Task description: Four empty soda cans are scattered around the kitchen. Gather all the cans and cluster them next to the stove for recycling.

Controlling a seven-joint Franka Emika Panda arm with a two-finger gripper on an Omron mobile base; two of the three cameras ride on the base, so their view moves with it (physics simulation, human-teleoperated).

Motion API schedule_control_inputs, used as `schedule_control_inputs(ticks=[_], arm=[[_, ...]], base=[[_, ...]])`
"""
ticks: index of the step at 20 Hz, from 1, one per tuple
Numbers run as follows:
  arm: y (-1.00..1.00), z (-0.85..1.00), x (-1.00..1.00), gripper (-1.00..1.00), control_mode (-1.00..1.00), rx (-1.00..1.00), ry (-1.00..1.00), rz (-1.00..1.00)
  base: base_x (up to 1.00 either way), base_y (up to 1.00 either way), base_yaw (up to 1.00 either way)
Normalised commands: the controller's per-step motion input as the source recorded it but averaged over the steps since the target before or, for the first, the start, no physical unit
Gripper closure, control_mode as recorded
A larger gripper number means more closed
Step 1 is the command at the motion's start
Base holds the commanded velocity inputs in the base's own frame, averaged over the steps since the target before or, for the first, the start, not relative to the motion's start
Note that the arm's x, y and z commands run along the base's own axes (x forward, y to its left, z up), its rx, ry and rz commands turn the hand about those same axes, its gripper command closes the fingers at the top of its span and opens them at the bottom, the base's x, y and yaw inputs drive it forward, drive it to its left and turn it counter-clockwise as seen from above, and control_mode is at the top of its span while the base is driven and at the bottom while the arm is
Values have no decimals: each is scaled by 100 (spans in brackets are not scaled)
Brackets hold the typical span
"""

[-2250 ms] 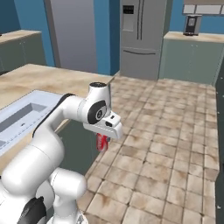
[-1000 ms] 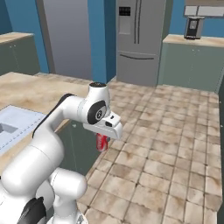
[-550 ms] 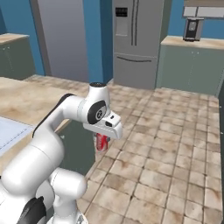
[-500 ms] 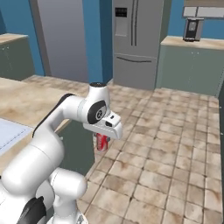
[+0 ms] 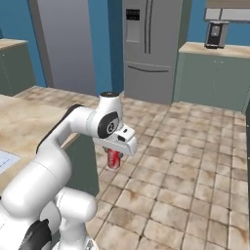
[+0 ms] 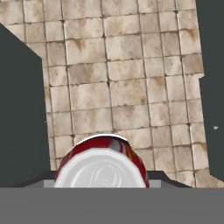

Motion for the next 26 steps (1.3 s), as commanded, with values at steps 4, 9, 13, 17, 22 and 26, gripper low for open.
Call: schedule_control_inputs(ticks=[4, 9, 13, 17, 22, 26], arm=[[0, 0, 0, 100, 100, 0, 0, 0], [0, 0, 0, 100, 100, 0, 0, 0], [0, 0, 0, 100, 100, 0, 0, 0], [0, 0, 0, 100, 100, 0, 0, 0], [0, 0, 0, 100, 100, 0, 0, 0], [0, 0, 0, 100, 100, 0, 0, 0]], base=[[49, -30, 3], [49, -32, 2], [51, -31, 3], [53, -30, 1], [42, -24, -26], [30, -11, -55]])
